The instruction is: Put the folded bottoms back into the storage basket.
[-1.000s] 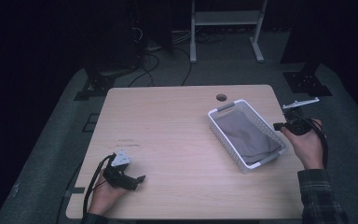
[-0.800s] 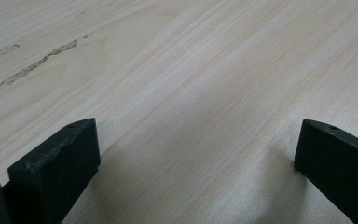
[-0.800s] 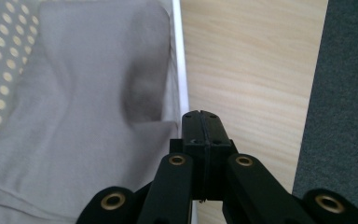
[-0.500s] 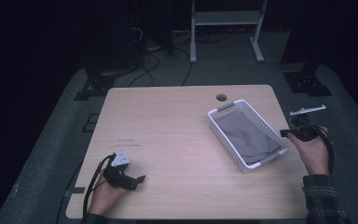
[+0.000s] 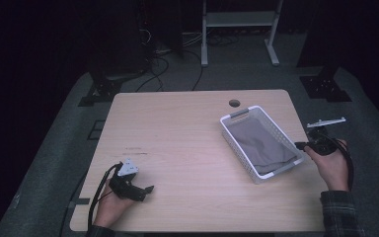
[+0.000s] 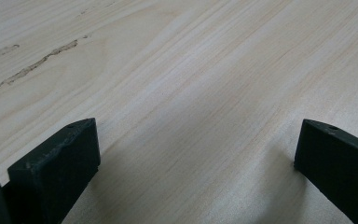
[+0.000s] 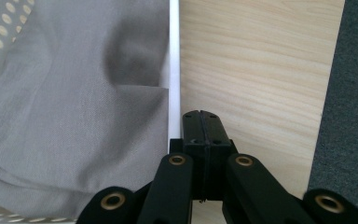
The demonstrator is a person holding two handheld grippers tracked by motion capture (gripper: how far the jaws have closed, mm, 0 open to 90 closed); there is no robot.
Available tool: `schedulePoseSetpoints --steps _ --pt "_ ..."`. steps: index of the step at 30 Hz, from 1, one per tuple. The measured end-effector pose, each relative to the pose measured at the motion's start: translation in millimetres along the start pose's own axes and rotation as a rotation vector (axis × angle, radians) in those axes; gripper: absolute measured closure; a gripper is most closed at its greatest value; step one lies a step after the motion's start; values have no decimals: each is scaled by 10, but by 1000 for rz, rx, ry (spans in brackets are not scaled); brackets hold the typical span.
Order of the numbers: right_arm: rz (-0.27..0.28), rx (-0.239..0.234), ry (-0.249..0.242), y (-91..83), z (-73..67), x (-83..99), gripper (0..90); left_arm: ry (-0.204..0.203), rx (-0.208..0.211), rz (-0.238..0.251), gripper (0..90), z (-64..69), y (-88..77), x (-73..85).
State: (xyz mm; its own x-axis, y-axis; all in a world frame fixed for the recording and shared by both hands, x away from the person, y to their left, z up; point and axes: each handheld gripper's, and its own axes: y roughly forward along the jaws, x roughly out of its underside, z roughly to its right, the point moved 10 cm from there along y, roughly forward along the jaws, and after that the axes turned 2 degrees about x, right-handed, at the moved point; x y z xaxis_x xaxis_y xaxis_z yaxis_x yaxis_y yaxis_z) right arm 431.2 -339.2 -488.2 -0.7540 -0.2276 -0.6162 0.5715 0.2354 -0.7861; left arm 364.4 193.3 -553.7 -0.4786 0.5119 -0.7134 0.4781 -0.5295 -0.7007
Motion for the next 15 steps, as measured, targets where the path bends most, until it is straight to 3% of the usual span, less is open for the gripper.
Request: schedulePoseSetpoints --steps 15 --pt "46 -25 -14 -62 -178 106 894 0 0 0 0 0 0 0"
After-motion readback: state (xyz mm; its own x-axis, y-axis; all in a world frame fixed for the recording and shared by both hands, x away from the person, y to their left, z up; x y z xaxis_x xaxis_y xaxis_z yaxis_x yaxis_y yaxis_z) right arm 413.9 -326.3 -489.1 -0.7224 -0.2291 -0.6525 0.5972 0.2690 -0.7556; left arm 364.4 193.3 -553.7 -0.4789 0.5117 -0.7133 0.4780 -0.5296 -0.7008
